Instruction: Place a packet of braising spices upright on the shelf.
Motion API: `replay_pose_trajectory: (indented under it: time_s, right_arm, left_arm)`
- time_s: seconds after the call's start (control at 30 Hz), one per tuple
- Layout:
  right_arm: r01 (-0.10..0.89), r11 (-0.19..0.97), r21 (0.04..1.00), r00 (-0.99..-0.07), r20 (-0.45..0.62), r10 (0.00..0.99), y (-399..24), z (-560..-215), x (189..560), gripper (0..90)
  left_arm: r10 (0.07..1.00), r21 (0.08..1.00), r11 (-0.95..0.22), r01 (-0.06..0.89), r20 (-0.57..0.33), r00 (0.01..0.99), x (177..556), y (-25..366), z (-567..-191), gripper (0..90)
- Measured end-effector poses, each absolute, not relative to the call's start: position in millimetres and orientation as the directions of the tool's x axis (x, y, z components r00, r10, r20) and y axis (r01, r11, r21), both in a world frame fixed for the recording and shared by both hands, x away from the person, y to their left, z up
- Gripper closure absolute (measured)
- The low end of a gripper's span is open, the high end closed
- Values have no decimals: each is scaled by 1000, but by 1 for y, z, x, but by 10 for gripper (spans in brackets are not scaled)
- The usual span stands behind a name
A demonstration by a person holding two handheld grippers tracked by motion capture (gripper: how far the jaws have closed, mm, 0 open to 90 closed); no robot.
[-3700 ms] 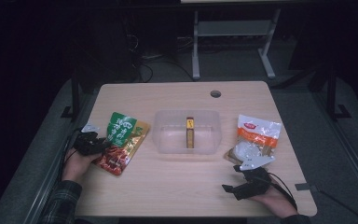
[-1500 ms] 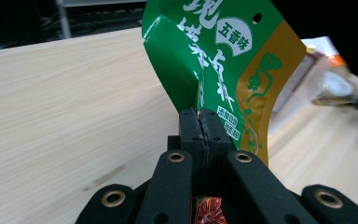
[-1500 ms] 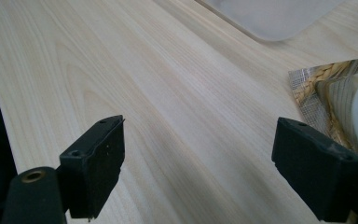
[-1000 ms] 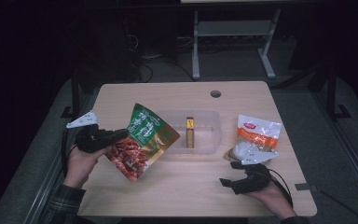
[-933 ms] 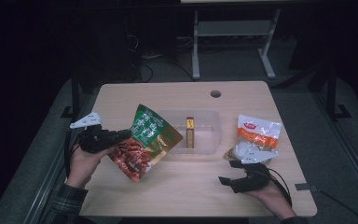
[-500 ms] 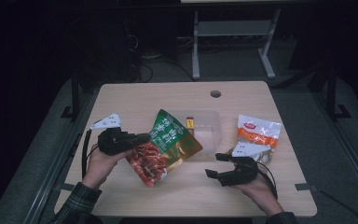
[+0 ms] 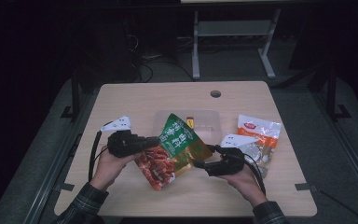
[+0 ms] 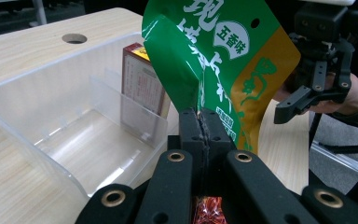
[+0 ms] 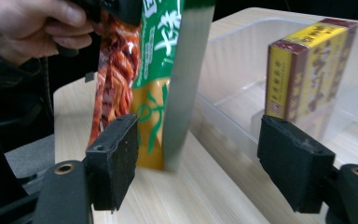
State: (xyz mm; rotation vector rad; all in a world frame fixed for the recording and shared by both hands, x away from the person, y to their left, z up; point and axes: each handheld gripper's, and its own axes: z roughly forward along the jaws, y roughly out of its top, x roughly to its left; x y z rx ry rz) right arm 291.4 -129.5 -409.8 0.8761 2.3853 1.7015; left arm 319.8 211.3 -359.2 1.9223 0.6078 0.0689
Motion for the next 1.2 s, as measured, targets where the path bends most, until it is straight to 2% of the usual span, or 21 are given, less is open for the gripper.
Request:
replay_pose_trajectory:
  time_s: [0.17,0.27,0.37,0.47,0.6,0.77,1.07,1.2]
  right_arm:
    - [406,224,886,-839,265,474,-120,-413,296,368]
    - [415,222,882,-841,279,463,-118,-414,297,444]
    - [426,222,877,-844,297,446,-116,-415,296,553]
    - [424,225,877,-853,302,427,-117,-415,296,704]
    - [424,229,876,-855,304,420,-118,-414,296,815]
    - [425,223,877,-856,310,414,-122,-411,296,886]
    - [420,229,878,-867,314,386,-134,-404,301,896]
    - [407,246,880,-877,301,375,-137,-401,301,897]
  left_arm:
    - [431,876,-295,383,-236,871,318,208,-360,900]
    - [424,877,-291,383,-240,873,316,207,-360,899]
    - [422,877,-294,380,-238,875,315,204,-361,899]
    - [419,877,-295,380,-239,876,315,202,-362,899]
    - [417,876,-299,378,-236,877,315,201,-365,898]
    - [409,872,-307,381,-240,880,314,199,-367,895]
    - [398,856,-350,381,-232,888,312,195,-374,894]
    - [410,845,-395,361,-190,892,311,193,-376,870]
